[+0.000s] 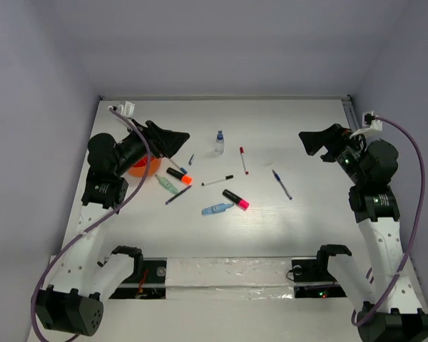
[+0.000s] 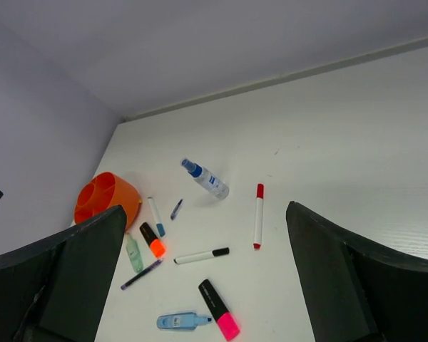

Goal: Sort the stationery into containers
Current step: Pick up the stationery from the center of the board, then place the stationery in the storage box, then pick up the pen from the center of the board.

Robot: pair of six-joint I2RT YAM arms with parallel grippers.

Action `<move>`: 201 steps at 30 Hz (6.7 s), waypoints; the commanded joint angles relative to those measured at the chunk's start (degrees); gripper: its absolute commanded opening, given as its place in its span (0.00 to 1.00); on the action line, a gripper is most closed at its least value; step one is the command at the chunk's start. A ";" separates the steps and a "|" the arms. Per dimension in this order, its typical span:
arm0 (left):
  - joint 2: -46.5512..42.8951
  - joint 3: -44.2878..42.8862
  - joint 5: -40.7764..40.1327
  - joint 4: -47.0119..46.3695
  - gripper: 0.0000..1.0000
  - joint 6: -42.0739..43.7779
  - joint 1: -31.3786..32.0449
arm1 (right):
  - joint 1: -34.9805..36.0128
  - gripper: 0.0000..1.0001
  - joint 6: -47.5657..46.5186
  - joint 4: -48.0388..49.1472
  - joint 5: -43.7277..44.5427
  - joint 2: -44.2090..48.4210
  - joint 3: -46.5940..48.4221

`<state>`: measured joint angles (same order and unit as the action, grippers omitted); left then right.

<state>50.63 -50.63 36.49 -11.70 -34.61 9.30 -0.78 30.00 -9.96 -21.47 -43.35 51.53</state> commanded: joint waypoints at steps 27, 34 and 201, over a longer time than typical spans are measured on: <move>45.68 -27.50 -54.59 9.42 0.91 19.14 27.70 | 0.69 1.00 1.55 9.16 -1.38 -7.62 -11.62; 56.50 -34.18 -52.76 10.30 0.74 21.08 27.70 | 1.22 1.00 1.55 9.34 -3.75 -8.77 -11.71; -35.78 9.15 -38.16 16.54 0.99 21.25 11.79 | 52.46 0.57 -26.92 -21.42 13.83 -105.36 87.96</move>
<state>15.14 -41.98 -0.38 8.78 -14.59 20.95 50.81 4.62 -30.92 -9.32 -148.66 136.81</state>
